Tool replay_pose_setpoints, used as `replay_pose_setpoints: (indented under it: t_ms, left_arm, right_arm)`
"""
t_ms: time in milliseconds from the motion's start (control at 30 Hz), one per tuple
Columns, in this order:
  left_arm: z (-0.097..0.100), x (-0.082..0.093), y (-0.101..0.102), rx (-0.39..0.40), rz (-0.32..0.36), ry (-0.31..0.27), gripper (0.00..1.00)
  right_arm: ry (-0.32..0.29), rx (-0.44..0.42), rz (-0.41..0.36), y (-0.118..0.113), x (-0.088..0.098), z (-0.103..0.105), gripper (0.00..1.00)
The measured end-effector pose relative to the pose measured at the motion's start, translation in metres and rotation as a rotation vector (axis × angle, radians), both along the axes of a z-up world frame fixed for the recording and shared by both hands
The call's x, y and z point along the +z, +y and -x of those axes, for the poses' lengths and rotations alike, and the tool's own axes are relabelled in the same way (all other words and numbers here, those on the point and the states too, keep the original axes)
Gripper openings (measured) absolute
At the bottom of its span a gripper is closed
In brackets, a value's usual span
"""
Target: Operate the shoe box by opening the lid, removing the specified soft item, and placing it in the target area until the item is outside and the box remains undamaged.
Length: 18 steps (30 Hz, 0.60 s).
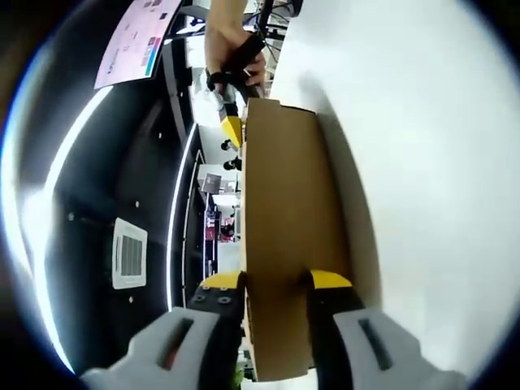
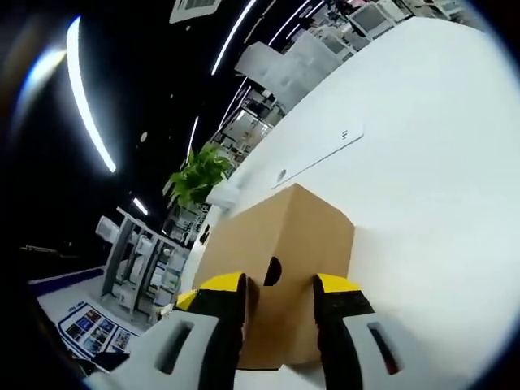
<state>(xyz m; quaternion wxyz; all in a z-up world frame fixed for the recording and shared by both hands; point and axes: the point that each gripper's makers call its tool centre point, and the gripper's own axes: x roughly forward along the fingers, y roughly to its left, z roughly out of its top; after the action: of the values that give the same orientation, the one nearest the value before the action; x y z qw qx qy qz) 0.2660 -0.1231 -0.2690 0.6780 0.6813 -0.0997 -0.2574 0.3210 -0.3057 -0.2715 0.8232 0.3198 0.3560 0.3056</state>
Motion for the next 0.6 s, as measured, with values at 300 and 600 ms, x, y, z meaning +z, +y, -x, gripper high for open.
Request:
replay_pose_setpoints:
  t_ms: [300, 600]
  left_arm:
    - [-0.003, -0.002, -0.001, 0.002, 0.001, 0.004, 0.3]
    - [-0.003, -0.001, -0.001, -0.013, 0.004, 0.007, 0.3]
  right_arm:
    - [-0.301, -0.012, 0.086, -0.009, 0.039, -0.01, 0.27]
    - [-0.644, -0.021, 0.314, -0.044, 0.092, -0.026, 0.2]
